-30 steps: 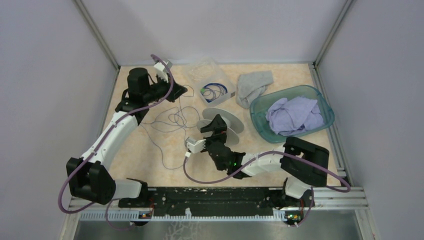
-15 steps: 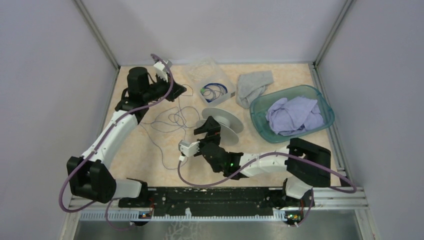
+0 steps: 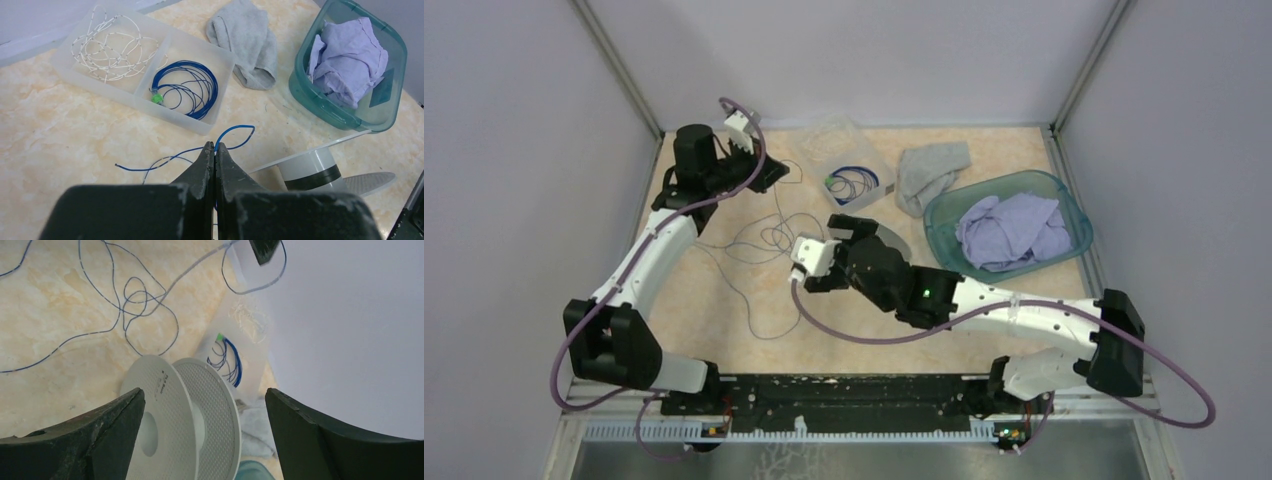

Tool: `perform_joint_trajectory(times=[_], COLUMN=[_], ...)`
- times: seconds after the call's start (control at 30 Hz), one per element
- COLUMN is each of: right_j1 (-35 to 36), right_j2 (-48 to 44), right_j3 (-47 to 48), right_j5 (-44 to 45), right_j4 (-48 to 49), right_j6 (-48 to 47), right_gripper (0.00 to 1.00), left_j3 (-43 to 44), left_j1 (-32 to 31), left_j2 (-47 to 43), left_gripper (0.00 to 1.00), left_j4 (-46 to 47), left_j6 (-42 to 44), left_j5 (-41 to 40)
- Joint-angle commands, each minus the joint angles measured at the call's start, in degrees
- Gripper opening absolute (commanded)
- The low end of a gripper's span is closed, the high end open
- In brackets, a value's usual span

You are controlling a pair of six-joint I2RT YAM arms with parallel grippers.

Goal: Wrap the cables
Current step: Wrap the cable around the cable reel.

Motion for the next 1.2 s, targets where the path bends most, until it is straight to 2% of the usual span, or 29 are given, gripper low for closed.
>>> perform_joint_trajectory(times=[0.0,0.27,0.53,0.67,0.83,1.03,1.17], right_j1=[-8.52,-27.41,-38.89,-40.22,-40.59,-41.79,-41.75], right_j2=[-3.26,-3.13,0.66,1.69,3.77,6.91,7.02], right_j3=[6.27,11.37,13.61,12.84,11.77,11.48,10.45], right_j5=[-11.89,-29.97,-42.74,-48.01,-49.59,-51.11,-50.98], right_j4=[-11.34,-20.25,-25.99,-26.96,-26.44,-25.41,-23.99], right_j6=[12.13,22.85,25.80,26.07,26.55,27.30,29.18], right_gripper=[0.88,0.74,0.71,0.70,0.65,0.48,0.35], left_j3=[1.85,1.85,1.32,0.83,0.53,0.63,0.41], left_j1=[1.12,1.40,1.40,1.40,1.40,1.31,1.25], left_j2=[0.83,0.16,-0.59,-1.34,-1.67,-1.91,-2.19], left_gripper=[0.00,0.00,0.00,0.00,0.00,0.00,0.00], left_j4=[0.31,-0.40,-0.98,-0.91,-1.12,-2.97,-4.04], left_j6=[0.69,2.67,2.85,2.66,2.63,3.85,4.53], left_j5=[2.69,6.87,8.62,9.07,9.23,9.78,13.92])
